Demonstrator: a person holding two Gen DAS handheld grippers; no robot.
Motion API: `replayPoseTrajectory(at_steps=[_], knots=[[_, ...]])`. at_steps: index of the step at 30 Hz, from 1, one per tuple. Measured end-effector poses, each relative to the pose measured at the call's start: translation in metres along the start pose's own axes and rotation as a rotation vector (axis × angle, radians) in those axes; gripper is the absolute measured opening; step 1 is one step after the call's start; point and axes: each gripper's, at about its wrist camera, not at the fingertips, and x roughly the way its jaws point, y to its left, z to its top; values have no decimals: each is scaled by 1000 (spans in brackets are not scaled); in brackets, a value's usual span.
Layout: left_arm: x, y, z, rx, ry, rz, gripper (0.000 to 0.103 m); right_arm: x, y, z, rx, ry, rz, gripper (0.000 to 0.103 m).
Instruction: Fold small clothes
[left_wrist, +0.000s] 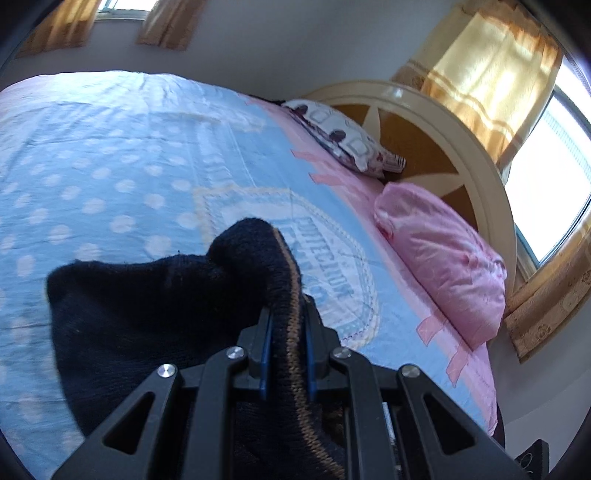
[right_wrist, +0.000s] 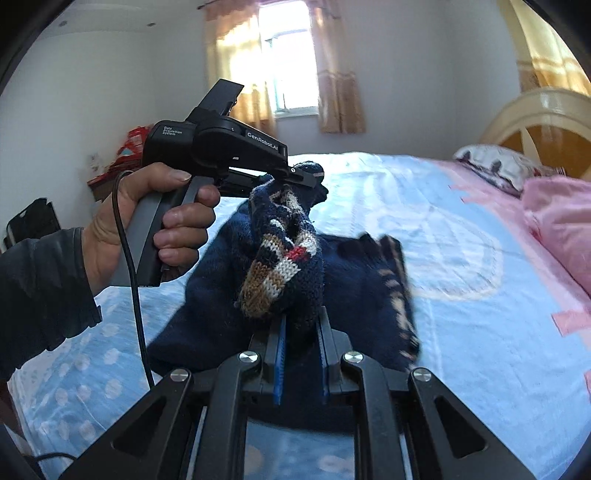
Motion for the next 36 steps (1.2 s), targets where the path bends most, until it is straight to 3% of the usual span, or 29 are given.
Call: replayPoseTrajectory(at_steps=[10,16,20,24,25,27,29,32,36], knots=[[57,-27,-9,67,87,58,15,5,-55,-22,149,92,-37,10],[52,-50,-17,162,82,80,19,8,-79,-37,219,145,-47,6],[18,-66,-32,258,30,90,52,5,-91,-42,277,133,13,7],[-23,-57,-63,343,-17,166,63,-1,-97,-40,307,90,36,7],[-30,-53,-71,354,-24,191,66,-3,-97,-38,311,75,42,9],[-49,-40,-94,376,-47,230,78,-7,-95,-33,303,46,47,22],[-59,-30,-111,393,-62,273,81,-6,-90,-27,285,36,53,61],[-66,-13,-131,382,-58,307,81,-4,-82,-19,269,11,64,61],[-59,5,-139,306,-50,283,85,2,-70,-10,248,19,61,61]])
